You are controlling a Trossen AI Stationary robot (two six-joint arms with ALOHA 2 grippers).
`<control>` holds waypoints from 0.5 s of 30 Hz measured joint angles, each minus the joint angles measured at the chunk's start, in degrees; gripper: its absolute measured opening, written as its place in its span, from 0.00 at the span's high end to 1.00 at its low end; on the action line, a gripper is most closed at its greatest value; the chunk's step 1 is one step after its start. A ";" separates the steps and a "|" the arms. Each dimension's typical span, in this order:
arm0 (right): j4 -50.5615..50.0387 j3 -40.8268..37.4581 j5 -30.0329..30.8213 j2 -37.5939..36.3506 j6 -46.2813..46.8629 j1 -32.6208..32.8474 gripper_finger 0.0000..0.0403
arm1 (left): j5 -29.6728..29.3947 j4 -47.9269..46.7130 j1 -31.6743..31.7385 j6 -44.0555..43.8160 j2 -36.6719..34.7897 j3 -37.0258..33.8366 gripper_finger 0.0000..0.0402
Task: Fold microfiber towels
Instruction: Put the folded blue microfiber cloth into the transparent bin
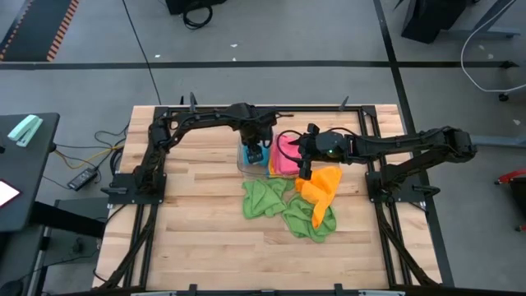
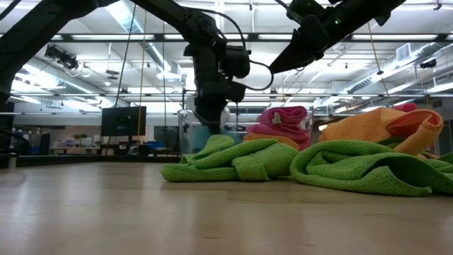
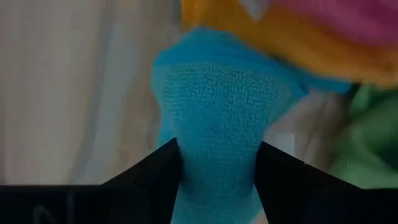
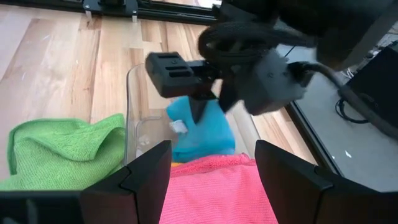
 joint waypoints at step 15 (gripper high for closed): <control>0.13 0.00 -0.02 0.00 0.39 0.01 0.40 | -6.67 -1.05 -2.33 13.64 -2.80 3.81 0.57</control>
